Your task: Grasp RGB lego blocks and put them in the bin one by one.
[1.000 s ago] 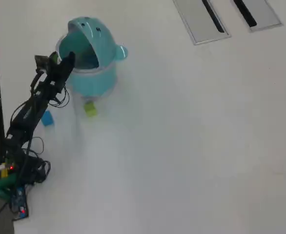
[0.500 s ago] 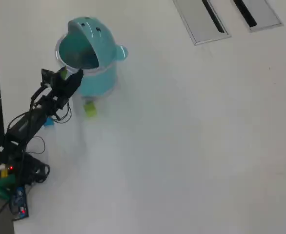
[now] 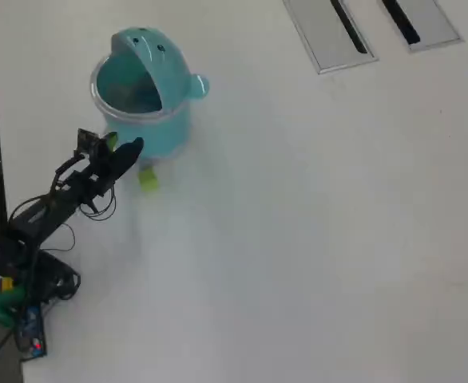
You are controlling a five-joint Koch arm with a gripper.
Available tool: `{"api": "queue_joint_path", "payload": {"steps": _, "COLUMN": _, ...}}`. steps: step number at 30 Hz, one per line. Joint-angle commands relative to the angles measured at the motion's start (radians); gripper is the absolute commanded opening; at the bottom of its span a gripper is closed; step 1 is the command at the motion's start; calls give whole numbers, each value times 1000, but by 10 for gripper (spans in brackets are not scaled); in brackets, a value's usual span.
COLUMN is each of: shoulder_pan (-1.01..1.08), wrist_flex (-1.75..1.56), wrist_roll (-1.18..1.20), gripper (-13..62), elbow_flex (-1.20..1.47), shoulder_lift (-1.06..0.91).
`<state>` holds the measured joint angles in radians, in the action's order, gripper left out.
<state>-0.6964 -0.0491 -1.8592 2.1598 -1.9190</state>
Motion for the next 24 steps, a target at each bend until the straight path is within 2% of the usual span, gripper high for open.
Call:
{"api": "queue_joint_path", "payload": {"steps": 1, "shoulder_pan": 6, "wrist_flex": -17, "wrist_roll": 17, "gripper": 323, "elbow_flex": -25, "shoulder_lift": -37}}
{"api": "queue_joint_path", "payload": {"steps": 11, "shoulder_pan": -23, "wrist_flex": 9, "wrist_roll": 15, "gripper": 323, "elbow_flex": 61, "shoulder_lift": -21}}
{"api": "queue_joint_path", "payload": {"steps": 24, "shoulder_pan": -37, "wrist_flex": -3, "wrist_roll": 17, "gripper": 323, "elbow_flex": 67, "shoulder_lift": 147}}
